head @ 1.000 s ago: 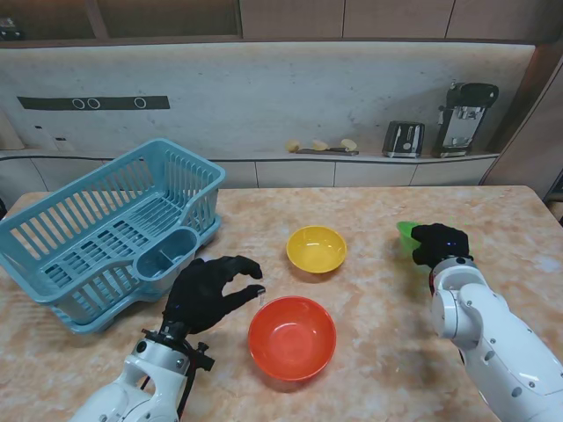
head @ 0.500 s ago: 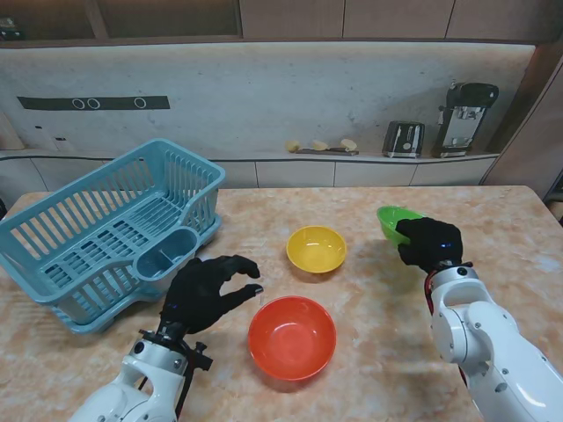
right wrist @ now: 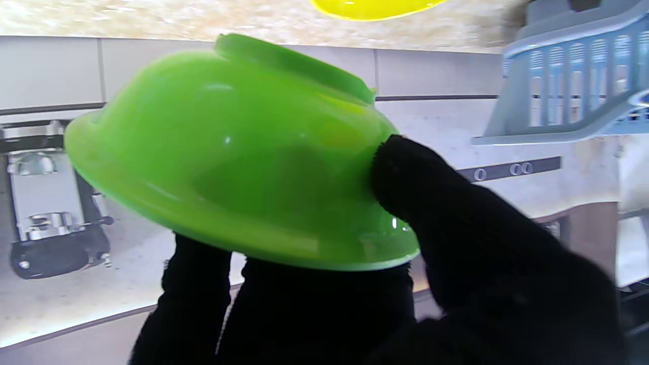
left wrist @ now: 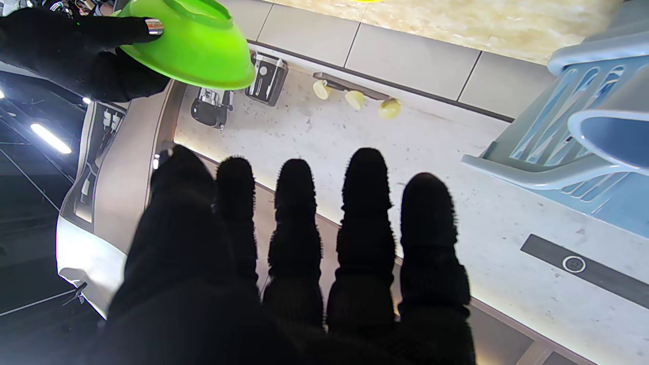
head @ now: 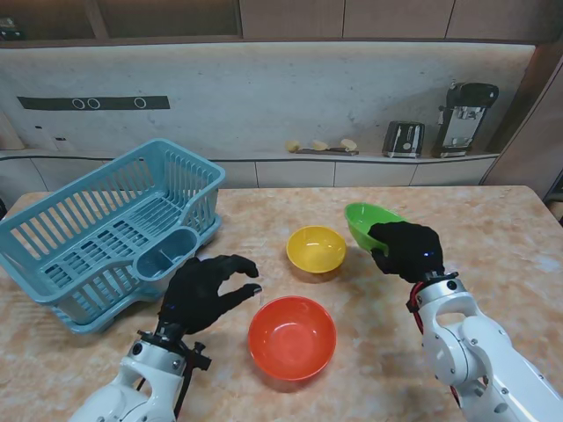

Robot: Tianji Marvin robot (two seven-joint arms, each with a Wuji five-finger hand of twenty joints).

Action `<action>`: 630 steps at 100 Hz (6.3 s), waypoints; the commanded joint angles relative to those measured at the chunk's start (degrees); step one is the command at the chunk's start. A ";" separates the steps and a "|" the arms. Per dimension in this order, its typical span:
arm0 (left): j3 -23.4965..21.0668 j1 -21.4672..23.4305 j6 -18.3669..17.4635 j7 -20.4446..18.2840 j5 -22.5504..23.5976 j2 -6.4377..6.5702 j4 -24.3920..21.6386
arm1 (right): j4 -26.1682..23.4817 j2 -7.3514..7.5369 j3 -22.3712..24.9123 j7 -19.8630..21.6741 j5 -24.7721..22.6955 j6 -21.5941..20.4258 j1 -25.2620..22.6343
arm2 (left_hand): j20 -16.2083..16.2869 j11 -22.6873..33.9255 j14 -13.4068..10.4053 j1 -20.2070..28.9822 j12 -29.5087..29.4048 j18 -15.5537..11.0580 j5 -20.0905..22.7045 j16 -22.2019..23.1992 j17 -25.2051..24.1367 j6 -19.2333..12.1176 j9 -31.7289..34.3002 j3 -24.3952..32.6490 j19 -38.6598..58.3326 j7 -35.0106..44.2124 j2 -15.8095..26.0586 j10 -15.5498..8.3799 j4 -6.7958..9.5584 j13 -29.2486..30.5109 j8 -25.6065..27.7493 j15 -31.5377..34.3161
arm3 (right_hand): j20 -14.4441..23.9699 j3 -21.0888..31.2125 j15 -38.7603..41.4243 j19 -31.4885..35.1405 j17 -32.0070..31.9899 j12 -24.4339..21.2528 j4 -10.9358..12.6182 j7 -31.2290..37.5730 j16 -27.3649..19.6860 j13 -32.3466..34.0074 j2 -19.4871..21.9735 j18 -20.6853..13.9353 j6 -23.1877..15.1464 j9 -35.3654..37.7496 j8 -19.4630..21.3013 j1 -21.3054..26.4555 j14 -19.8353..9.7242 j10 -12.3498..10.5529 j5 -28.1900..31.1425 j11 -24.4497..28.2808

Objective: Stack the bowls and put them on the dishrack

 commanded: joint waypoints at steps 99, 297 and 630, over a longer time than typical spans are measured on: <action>-0.49 1.39 0.08 0.01 0.53 -0.19 -1.15 | -3.67 0.26 -3.14 -0.89 0.76 -19.37 -8.46 | 0.20 -0.97 0.69 -0.08 0.62 0.93 1.75 -0.23 -0.66 -1.00 1.35 -0.89 -0.13 -0.50 2.02 0.24 -0.15 0.75 0.93 -0.25 | -0.50 23.90 -0.69 4.78 3.03 -3.85 2.46 11.13 2.55 5.25 1.83 0.15 -21.65 5.52 1.53 8.47 -3.84 -9.82 13.66 -1.74; -0.58 1.85 0.44 -0.06 0.64 -0.20 -1.89 | -3.13 2.04 -6.03 11.14 2.50 -25.70 -8.27 | 0.21 -0.93 0.73 -0.09 0.68 0.92 1.81 -0.19 -0.65 -0.94 1.38 -0.89 -0.13 -0.44 2.01 0.31 -0.14 0.76 0.98 -0.22 | 11.72 9.81 -14.41 -8.72 -2.31 -1.29 -2.88 0.84 -1.01 -5.12 -4.69 -2.09 -18.25 -3.66 -14.46 -6.09 -0.65 -4.93 -3.31 -16.81; -0.73 1.83 0.13 -1.18 -0.38 -0.19 -2.32 | 38.01 -4.10 -35.66 16.77 23.94 22.81 37.44 | 0.20 -0.60 0.78 -0.24 0.98 1.00 2.02 -0.10 -0.60 -1.06 1.97 -0.88 -0.12 -0.36 2.08 0.21 -0.11 1.00 0.94 -0.09 | 6.95 -14.76 -24.04 -11.72 -14.65 -18.01 2.35 -29.35 -13.68 -18.47 21.46 0.14 11.74 -39.43 -10.74 -31.00 4.37 10.51 -25.26 -16.60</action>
